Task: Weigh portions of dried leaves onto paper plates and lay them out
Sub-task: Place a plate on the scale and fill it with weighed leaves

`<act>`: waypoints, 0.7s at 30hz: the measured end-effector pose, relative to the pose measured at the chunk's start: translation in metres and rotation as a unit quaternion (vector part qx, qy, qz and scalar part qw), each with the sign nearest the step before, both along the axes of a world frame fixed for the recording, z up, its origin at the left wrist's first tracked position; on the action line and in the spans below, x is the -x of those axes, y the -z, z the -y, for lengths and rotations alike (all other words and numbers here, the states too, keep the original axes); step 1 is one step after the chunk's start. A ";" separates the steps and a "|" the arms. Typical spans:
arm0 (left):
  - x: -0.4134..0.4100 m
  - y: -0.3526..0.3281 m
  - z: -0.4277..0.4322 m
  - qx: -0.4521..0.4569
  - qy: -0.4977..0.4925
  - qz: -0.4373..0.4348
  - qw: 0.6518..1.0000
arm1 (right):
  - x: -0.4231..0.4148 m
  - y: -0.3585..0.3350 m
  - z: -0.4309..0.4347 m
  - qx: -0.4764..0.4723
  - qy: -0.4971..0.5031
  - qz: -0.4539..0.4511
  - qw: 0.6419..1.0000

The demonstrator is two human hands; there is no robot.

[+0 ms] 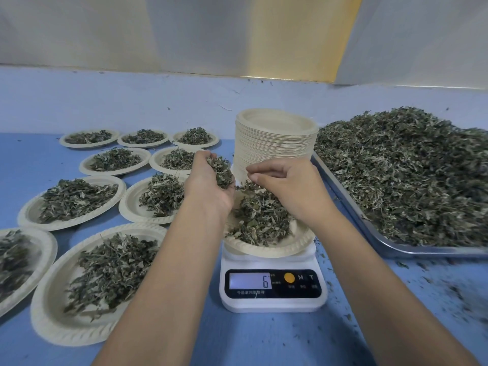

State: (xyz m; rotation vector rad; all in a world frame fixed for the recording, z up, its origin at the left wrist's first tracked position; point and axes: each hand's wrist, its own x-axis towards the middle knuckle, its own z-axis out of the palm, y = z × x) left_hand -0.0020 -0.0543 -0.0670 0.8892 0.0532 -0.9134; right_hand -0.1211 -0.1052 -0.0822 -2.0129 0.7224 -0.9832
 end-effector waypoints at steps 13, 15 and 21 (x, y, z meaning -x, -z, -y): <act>-0.003 0.000 0.000 0.003 -0.012 -0.016 1.000 | 0.000 0.000 -0.001 -0.034 -0.019 0.005 0.999; -0.004 0.001 -0.001 -0.003 -0.012 -0.010 1.000 | 0.000 -0.001 -0.001 -0.044 -0.016 0.018 0.999; -0.004 0.003 0.000 -0.008 -0.009 -0.002 1.000 | 0.000 -0.004 -0.003 -0.059 -0.016 0.074 0.995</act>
